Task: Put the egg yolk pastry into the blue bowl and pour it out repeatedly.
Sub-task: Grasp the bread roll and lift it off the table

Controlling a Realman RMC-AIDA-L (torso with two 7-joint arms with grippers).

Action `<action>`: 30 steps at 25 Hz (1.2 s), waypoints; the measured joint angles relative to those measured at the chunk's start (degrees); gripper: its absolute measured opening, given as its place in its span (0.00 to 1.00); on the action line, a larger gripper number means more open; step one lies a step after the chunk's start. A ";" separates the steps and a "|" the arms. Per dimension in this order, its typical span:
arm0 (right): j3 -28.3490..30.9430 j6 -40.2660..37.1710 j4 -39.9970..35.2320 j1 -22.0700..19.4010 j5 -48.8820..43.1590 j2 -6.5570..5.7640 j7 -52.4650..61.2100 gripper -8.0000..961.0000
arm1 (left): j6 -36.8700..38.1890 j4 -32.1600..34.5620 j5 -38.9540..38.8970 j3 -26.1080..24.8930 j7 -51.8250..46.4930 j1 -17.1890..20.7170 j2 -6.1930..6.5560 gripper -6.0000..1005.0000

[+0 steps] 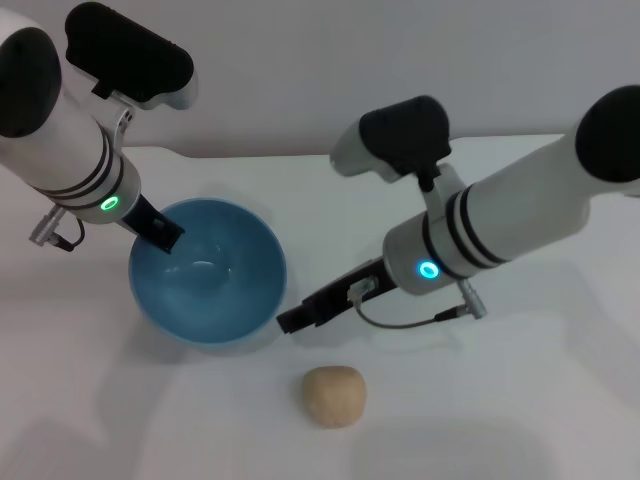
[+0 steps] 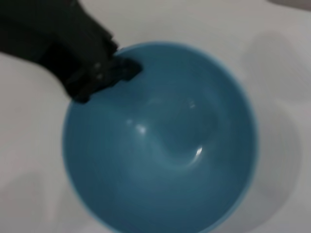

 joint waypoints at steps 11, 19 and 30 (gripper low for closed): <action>-4.96 6.00 7.79 -0.12 -4.71 -0.11 10.08 0.58 | 0.19 -0.05 0.00 0.23 0.06 -0.09 0.02 0.01; -4.70 15.85 13.52 -0.64 -12.45 -0.17 16.78 0.58 | 0.19 -0.02 0.00 0.33 0.05 0.01 0.11 0.01; -4.96 17.21 13.90 -0.67 -15.33 -0.17 17.33 0.58 | 0.30 0.01 0.00 0.50 0.05 -0.12 0.17 0.01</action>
